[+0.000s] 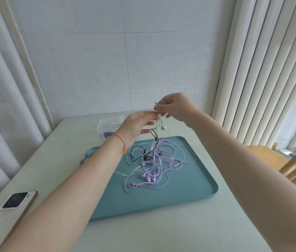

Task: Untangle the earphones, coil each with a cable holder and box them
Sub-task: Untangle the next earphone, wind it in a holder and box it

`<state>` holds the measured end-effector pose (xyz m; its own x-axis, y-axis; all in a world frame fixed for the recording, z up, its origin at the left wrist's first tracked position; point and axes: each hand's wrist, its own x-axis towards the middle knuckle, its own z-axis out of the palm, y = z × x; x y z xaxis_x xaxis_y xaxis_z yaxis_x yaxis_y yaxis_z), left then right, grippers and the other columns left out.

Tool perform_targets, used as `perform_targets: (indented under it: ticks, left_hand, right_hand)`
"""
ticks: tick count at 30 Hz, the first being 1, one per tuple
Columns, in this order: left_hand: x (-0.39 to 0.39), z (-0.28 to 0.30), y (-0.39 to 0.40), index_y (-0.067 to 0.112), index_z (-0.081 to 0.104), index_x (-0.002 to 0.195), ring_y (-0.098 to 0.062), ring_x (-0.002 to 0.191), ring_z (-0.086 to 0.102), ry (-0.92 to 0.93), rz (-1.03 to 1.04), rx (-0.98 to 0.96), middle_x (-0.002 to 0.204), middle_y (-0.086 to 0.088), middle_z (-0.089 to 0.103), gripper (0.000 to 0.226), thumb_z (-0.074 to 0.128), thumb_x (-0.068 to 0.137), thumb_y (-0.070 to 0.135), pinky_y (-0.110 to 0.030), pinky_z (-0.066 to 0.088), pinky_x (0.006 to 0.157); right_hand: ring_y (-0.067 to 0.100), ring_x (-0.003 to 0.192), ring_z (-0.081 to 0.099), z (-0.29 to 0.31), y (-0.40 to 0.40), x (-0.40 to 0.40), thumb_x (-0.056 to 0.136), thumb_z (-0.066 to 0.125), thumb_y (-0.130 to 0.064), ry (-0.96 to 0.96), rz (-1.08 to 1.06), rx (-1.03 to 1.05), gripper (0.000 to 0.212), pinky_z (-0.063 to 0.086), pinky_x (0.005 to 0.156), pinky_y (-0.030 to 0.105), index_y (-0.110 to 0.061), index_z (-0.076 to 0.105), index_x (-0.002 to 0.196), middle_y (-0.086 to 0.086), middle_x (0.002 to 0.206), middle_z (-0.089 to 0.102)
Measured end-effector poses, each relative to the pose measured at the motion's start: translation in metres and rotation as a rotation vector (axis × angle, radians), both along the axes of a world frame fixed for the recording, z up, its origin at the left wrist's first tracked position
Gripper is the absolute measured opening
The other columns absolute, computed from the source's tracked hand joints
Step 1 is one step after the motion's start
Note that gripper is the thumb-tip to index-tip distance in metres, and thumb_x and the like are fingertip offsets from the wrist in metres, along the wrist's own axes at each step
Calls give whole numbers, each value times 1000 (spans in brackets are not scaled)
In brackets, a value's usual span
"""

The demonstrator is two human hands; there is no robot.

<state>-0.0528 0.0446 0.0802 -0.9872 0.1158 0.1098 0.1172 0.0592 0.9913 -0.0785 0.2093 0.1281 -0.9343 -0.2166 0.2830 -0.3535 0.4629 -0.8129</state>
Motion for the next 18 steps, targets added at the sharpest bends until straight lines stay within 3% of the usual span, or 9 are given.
perform_targets:
  ticks: [4, 8, 10, 12, 15, 18]
  left_hand:
    - [4, -3, 7, 16, 71, 99, -9, 81, 58, 64, 32, -267, 88, 4, 73, 14, 69, 88, 25, -25, 46, 74]
    - [1, -11, 0, 20, 70, 101, -10, 85, 62, 42, 8, -576, 97, 0, 69, 16, 67, 85, 17, -26, 50, 79]
    - [3, -14, -4, 18, 67, 110, -13, 88, 65, -39, -1, -527, 99, -2, 68, 25, 62, 86, 13, -28, 55, 78]
    - [7, -12, -4, 16, 64, 111, -13, 79, 65, -35, 74, -462, 88, -3, 67, 25, 56, 87, 11, -29, 54, 72]
    - [6, -3, -4, 17, 67, 81, -17, 60, 51, 106, 410, -354, 62, 2, 59, 13, 54, 84, 16, -25, 41, 54]
    - [4, 11, -7, 15, 63, 65, -19, 57, 47, 237, 558, -159, 54, 4, 54, 15, 55, 74, 24, -28, 38, 55]
  right_hand:
    - [16, 64, 63, 6, -4, 3, 91, 62, -12, 46, 9, -141, 10, 53, 67, 30, -9, 65, 82, 5, 72, 69]
    - [28, 60, 67, 21, -6, 4, 97, 47, -14, 109, -7, -431, 17, 57, 66, 37, -15, 52, 81, 7, 59, 65]
    - [29, 57, 66, 28, -6, 6, 95, 48, -15, 129, -8, -429, 16, 57, 67, 40, -15, 54, 81, 6, 55, 61]
    - [22, 62, 66, 29, -5, 5, 93, 55, -18, 153, -18, -269, 16, 55, 71, 38, -16, 61, 77, 3, 62, 63]
    - [14, 72, 61, 24, -5, 3, 90, 60, -22, 108, 16, 39, 16, 50, 75, 34, -18, 68, 77, 0, 75, 68]
    - [15, 68, 65, 16, -9, 6, 93, 54, -15, -21, 120, 70, 14, 50, 76, 31, -10, 65, 85, 5, 77, 71]
